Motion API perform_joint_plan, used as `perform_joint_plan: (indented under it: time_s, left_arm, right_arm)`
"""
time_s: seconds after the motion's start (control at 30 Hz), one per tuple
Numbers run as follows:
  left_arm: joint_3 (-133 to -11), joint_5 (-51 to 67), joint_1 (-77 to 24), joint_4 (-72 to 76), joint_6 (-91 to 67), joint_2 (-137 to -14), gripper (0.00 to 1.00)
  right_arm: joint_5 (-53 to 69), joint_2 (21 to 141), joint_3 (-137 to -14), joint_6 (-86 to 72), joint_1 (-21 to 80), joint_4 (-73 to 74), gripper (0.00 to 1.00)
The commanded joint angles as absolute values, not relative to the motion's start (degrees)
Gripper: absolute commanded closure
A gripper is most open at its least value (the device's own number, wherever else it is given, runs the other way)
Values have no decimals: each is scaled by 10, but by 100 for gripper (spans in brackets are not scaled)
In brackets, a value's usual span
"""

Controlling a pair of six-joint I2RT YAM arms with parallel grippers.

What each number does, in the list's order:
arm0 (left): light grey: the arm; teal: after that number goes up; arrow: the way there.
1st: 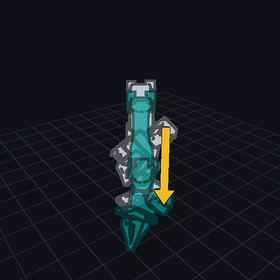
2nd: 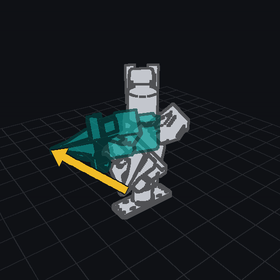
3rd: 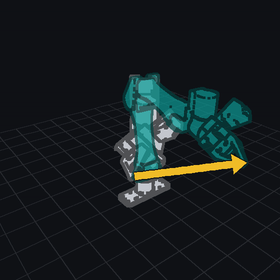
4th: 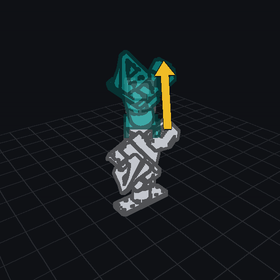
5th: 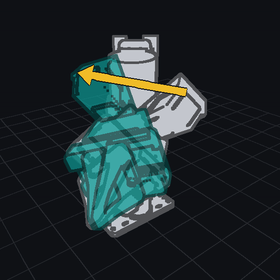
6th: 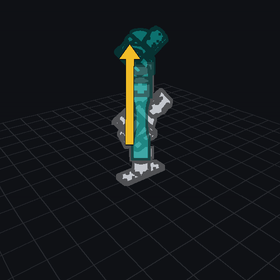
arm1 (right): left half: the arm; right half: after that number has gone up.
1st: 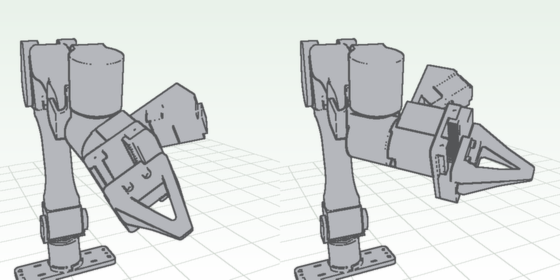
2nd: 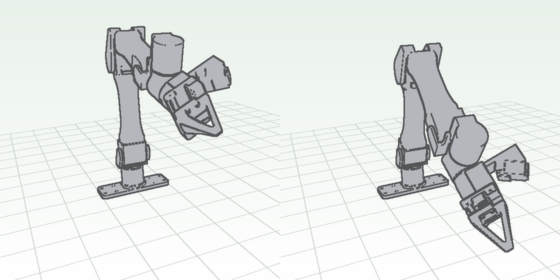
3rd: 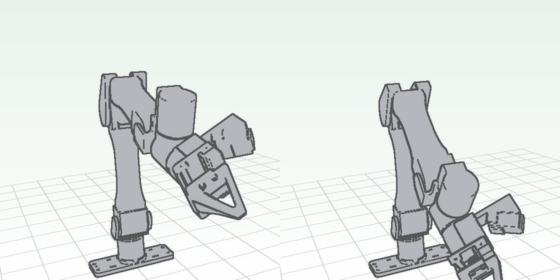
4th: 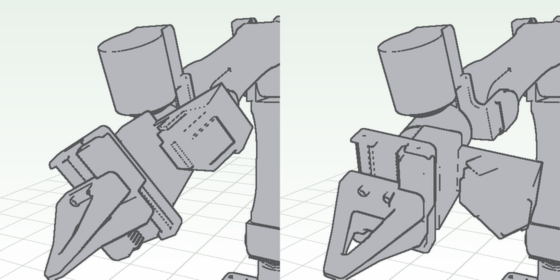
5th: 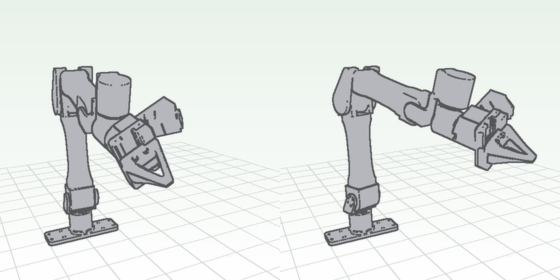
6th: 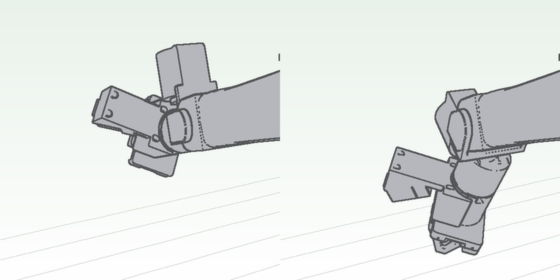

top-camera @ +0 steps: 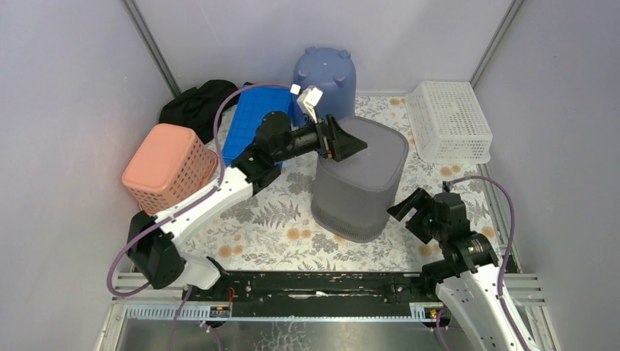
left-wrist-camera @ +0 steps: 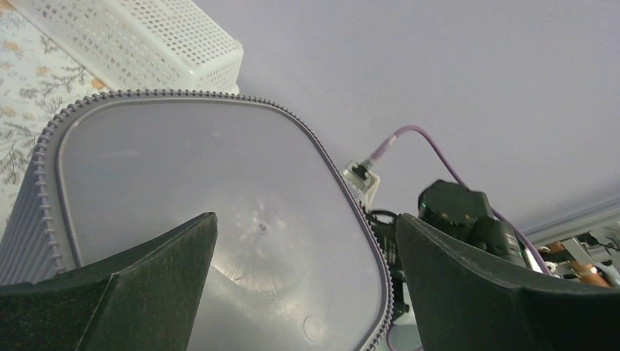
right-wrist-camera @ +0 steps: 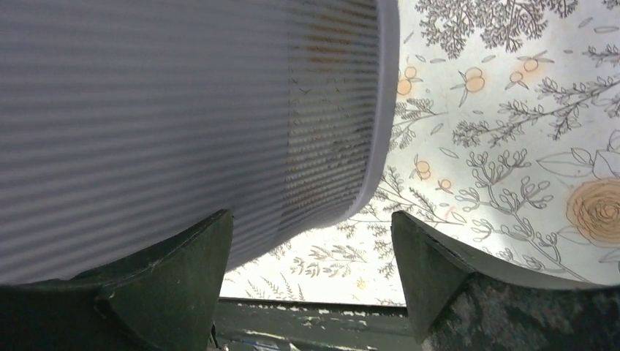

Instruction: Turn the large container upside down

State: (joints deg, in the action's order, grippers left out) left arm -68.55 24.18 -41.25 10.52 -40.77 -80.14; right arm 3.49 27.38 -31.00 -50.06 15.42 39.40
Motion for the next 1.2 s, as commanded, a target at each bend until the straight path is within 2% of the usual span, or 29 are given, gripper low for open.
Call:
perform_joint_plan:
  time_s: [0.0,0.43,0.6,1.17]
  left_arm:
    - [-689,246,-423,-1,-399,-908,0]
    - [-839,240,-421,19,-377,-1067,0]
    - [-852,235,-420,18,-376,-1080,0]
    - [-892,221,-408,-2,-373,-1106,0]
  right_arm:
    - [20,257,-328,-487,153,438,14]
    - [107,252,-301,-502,153,400,14]
    - [147,242,-310,-520,153,352,20]
    - [191,277,-280,-669,153,186,22]
